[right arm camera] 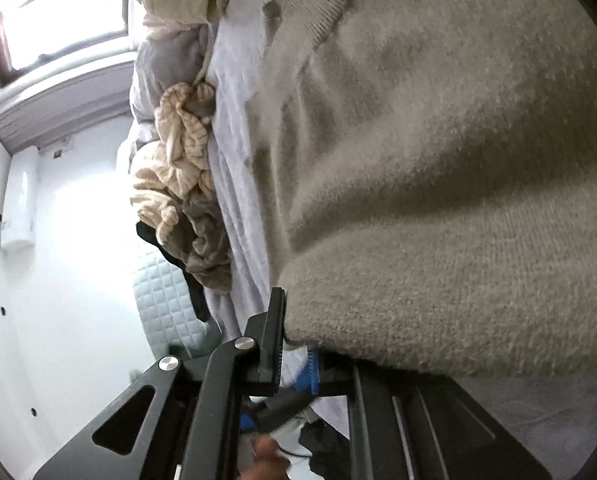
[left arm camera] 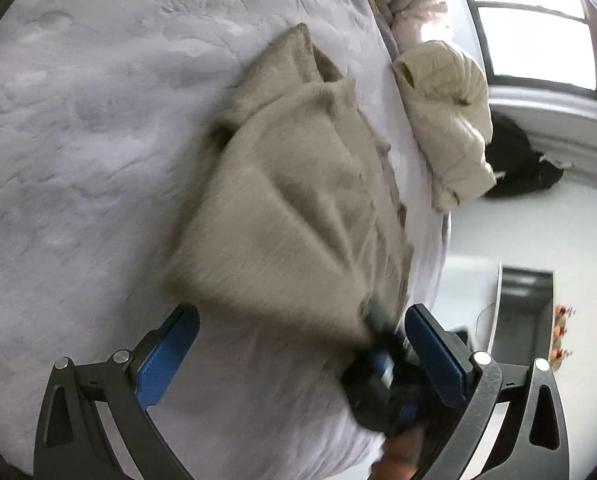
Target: Fold small clothes
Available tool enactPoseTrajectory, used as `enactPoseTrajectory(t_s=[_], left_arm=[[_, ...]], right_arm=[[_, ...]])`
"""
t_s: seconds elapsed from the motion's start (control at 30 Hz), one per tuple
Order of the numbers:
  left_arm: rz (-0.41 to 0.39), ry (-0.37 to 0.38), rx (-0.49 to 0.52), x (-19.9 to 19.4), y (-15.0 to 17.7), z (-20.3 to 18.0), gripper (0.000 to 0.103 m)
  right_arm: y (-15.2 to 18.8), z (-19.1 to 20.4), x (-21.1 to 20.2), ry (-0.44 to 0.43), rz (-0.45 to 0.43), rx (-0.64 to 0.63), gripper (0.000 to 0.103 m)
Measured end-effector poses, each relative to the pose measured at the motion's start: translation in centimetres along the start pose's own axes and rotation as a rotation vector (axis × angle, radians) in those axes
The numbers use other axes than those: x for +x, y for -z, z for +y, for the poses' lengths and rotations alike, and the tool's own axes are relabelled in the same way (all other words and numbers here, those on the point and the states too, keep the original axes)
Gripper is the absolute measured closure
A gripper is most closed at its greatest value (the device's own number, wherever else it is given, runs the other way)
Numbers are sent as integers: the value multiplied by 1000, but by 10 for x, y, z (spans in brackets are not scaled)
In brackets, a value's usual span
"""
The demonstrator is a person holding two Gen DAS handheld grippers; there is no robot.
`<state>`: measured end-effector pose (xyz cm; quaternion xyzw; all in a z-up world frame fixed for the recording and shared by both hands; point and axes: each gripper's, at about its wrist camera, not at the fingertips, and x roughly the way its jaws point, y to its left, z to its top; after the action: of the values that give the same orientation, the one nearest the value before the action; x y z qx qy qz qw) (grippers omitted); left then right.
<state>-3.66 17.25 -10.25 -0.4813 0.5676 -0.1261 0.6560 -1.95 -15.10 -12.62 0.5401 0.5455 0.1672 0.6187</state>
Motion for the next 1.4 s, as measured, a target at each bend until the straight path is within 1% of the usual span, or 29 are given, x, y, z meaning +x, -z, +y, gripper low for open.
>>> enactPoseTrajectory(t_s=[0.07,0.13,0.17,0.2,0.23,0.3,0.33,0.37,0.4,0.43,0.47,0.5,0.53,0.57,0.6,0.63,0.7,0.73,0.83,0.93,1.07,1.17,1.27,1.33,1.4], left_arm=[[-30,-13,-1,8,-7,-3,0],[-57,-82,19,16,-15,-6,6],[-64,-127,36,21,-19,-8,20],[-66,-168,54,24,-22,-9,38],[-71,-197,79,27,-25,-10,46],[-83,-251,136,30,-29,-13,82],[-84,-278,172,32,-30,-16,84],[-102,-316,231,31,-30,-23,85],[-117,-336,276,29,-30,-28,91],[-128,-370,351,30,-26,-38,91],[-135,-394,398,29,-24,-44,91],[-147,-430,477,31,-18,-54,91],[-154,-453,532,33,-13,-60,91],[-161,-480,593,34,-8,-67,91],[-163,-502,647,37,-4,-73,91],[-164,-515,681,38,-1,-75,91],[-167,-541,742,39,4,-79,91],[-164,-547,755,38,4,-78,91],[-167,-558,787,37,7,-77,91],[-175,-578,841,35,13,-77,91],[-199,-607,945,39,24,-83,91],[-216,-630,1047,41,35,-86,91],[-226,-645,1132,43,45,-88,91],[-232,-646,1157,43,48,-90,91],[-238,-645,1181,44,51,-92,91]], right_arm=[[3,-4,4,19,15,-1,92],[6,-8,7,47,30,-8,92],[7,-10,9,66,44,-13,92],[8,-12,9,77,53,-17,92],[8,-14,8,91,63,-22,92],[9,-12,5,131,87,-40,92],[10,-11,1,155,101,-55,88],[10,-8,-4,187,116,-78,88],[9,-7,-7,212,127,-94,88],[8,-3,-14,257,140,-118,87],[6,1,-20,289,142,-141,84],[2,6,-27,325,137,-171,83],[-2,14,-34,361,133,-205,70],[-7,20,-40,391,128,-232,43],[-12,26,-44,408,122,-252,30],[-17,34,-46,418,118,-278,23],[-28,50,-47,449,126,-331,23],[-34,59,-43,472,135,-359,23],[-49,90,-19,537,190,-462,23],[-58,123,20,599,266,-572,23],[-69,158,86,682,395,-678,23],[-73,170,137,748,504,-710,22],[-76,168,174,829,604,-694,21],[-77,166,196,915,639,-701,21],[-74,165,214,994,659,-743,21]])
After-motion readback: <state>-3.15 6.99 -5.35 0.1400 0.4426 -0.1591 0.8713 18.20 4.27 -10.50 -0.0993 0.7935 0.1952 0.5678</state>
